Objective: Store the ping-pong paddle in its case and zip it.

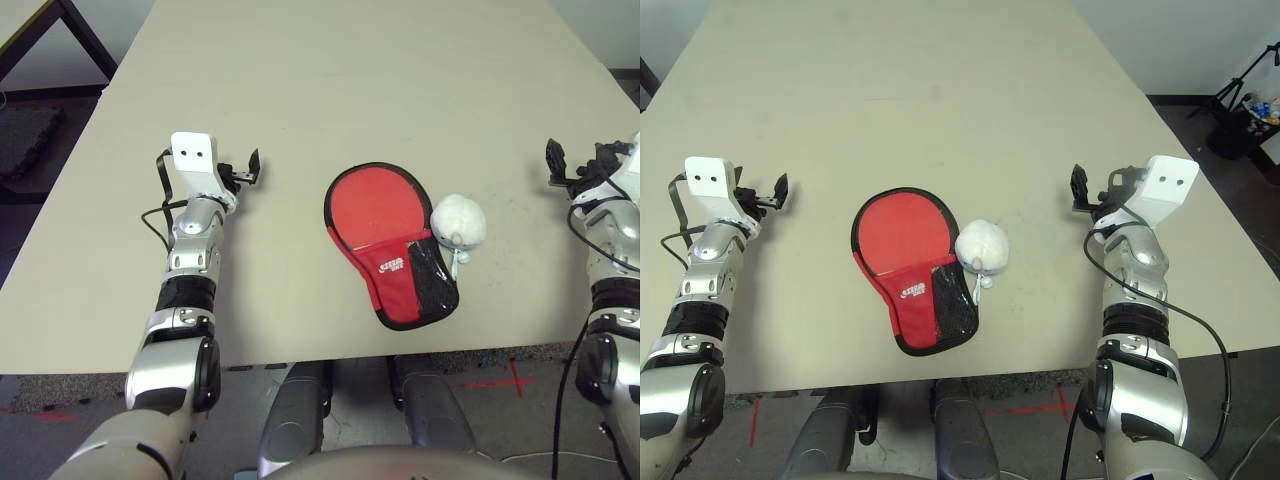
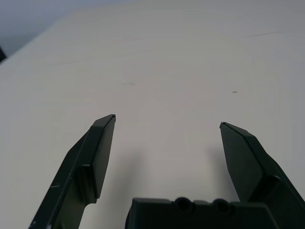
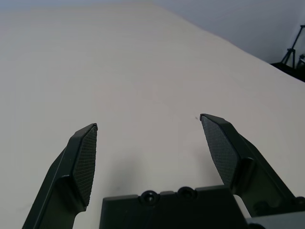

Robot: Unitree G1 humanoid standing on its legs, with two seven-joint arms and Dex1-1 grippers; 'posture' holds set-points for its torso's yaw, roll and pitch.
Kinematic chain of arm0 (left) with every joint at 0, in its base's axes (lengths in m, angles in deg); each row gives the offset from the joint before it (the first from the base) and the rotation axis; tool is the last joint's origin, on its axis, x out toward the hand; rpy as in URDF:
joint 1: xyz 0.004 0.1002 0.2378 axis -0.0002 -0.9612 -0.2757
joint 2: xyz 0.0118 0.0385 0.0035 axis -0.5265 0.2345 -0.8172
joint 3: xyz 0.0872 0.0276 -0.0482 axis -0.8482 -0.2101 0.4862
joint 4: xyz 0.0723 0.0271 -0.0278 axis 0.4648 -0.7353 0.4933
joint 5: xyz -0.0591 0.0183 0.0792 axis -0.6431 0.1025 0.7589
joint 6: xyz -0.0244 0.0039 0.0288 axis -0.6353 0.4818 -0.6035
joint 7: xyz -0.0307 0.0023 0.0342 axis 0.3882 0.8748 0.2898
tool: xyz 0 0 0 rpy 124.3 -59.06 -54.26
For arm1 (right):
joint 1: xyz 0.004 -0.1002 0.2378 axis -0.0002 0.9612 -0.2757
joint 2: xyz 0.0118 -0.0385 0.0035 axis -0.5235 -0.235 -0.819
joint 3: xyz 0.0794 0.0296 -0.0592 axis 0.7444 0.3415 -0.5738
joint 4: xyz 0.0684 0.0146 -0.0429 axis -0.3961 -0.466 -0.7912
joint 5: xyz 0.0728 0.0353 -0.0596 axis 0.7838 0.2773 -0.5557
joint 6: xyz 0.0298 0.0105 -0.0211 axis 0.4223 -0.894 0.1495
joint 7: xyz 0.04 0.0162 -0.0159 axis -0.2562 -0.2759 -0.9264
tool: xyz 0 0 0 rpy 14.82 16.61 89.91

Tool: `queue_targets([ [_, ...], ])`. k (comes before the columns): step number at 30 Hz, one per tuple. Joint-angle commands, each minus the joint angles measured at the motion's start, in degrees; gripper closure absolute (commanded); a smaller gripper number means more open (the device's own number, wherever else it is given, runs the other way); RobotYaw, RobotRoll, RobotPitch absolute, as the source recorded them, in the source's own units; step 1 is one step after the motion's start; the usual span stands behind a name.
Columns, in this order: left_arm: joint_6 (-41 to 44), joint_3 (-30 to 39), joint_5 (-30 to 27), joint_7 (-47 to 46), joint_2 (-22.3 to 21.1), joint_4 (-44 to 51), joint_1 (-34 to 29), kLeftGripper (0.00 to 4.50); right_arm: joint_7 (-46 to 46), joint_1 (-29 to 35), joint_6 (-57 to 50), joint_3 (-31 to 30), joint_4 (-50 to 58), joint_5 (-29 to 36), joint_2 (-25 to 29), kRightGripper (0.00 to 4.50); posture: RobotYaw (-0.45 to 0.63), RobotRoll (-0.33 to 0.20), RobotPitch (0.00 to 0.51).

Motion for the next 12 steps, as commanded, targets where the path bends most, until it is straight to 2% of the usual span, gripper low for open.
queue_targets([
  [1,-1.19,0.26,0.15,-1.02,-0.17,-0.53,-2.5,0.0,-0.64,0.61,1.39,-0.03,-3.25,-0.21,0.0,0.05,-0.01,0.0,0.217],
  [12,-2.24,1.56,-0.57,-3.04,-0.79,-0.64,-5.48,0.0,-1.95,-2.42,3.1,0.54,-8.95,0.46,0.24,0.05,0.01,0.0,0.192],
])
